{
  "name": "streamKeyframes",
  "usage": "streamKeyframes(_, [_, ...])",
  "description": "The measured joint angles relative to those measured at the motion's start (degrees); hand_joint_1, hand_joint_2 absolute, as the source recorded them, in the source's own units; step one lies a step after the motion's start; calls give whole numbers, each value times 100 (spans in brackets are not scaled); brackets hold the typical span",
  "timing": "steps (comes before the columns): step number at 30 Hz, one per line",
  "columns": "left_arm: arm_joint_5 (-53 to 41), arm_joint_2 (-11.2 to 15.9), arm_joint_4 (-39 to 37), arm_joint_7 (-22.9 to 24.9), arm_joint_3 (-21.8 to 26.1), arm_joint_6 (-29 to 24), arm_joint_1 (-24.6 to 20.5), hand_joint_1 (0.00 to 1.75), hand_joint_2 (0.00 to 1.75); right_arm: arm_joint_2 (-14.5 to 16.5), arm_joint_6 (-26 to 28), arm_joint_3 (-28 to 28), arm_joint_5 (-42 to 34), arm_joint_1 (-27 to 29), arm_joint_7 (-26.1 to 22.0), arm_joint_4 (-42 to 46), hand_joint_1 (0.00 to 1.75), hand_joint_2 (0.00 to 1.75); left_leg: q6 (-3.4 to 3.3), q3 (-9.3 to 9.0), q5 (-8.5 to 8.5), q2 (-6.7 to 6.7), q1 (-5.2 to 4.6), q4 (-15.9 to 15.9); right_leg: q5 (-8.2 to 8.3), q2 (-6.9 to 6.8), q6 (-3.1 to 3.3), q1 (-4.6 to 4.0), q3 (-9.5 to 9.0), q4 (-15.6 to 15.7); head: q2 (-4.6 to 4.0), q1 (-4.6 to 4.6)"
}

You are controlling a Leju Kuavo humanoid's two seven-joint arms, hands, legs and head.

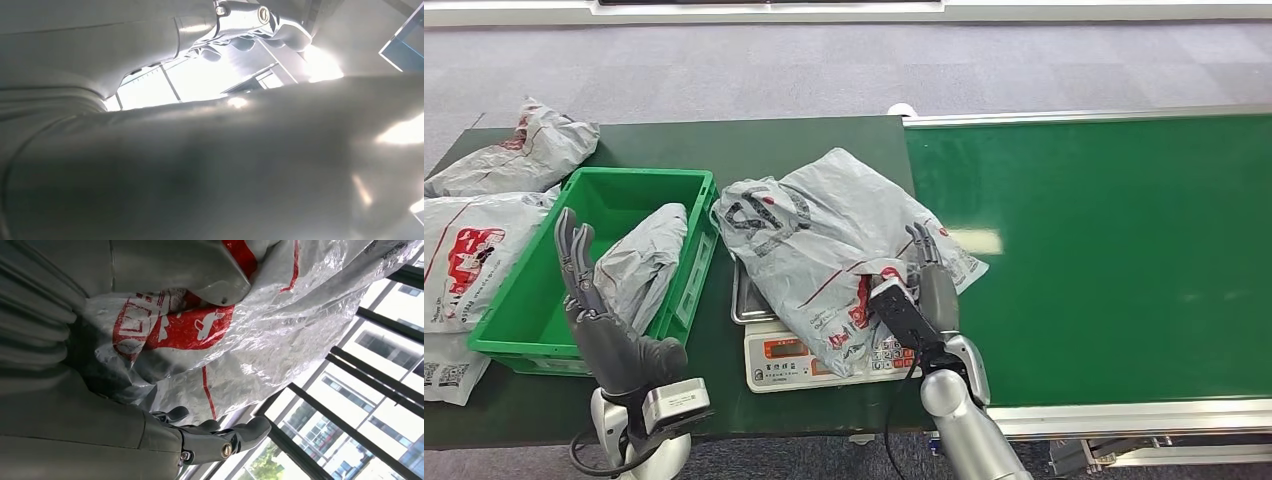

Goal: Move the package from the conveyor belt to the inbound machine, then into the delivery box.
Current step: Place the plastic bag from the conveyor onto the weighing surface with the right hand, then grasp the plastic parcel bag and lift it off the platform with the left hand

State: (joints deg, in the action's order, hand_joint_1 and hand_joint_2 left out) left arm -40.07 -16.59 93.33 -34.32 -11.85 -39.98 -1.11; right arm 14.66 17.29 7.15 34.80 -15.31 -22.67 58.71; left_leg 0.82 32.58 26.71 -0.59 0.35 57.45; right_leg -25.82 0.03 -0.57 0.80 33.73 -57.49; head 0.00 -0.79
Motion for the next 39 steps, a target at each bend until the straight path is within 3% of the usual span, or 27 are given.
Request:
streamKeyframes(5, [3,0,-2,0,-3,0,-1,0,0,-2,-8,-1,-2,35,-4,92,0,0,0,0,0,0,0,0,0,0,0,0,0,0,0,-1])
streamKeyframes(9, [31,2,-9,-22,-5,0,-3,0,0,-3,-11,0,-42,66,-110,184,0,175,0,-1,0,0,0,0,0,0,0,0,0,0,0,-1])
streamKeyframes(15, [287,2,-11,-243,-3,0,-4,0,0,-4,100,2,-435,388,-769,963,0,175,-1,2,1,1,0,1,0,-1,0,0,0,0,0,0])
streamKeyframes(20, [1047,19,9,-255,-52,20,-31,0,0,-6,858,141,-884,903,-1557,2304,0,175,-2,6,3,1,-1,1,-2,-2,-1,1,6,1,0,-1])
streamKeyframes(23, [1725,61,-10,-91,-228,89,-129,0,0,-27,1463,338,-835,1215,-1620,3163,0,175,-1,9,5,1,-1,0,-2,-3,-1,1,7,1,0,-2])
streamKeyframes(26, [1403,100,-22,181,-414,163,-287,0,0,-79,1838,448,-674,1484,-1538,3776,0,175,-2,11,6,3,-1,0,-2,-7,-2,1,5,2,0,0])
streamKeyframes(30, [414,172,-89,992,-671,789,-557,0,175,-155,2032,476,-570,1707,-1514,4226,0,175,-5,8,6,2,-3,1,0,-9,-4,5,2,3,0,-1])
streamKeyframes(35, [-290,342,-437,1687,-937,2115,-1165,0,175,-246,2047,458,-466,1945,-1538,4584,0,175,-7,7,2,5,-4,1,3,-16,-5,5,-1,2,0,-1])
streamKeyframes(39, [-324,558,-1126,1743,-1025,2540,-1773,0,0,-341,2042,361,-631,2121,-1666,4666,0,175,-5,5,-1,4,-4,1,6,-13,-6,4,-1,1,0,-1])
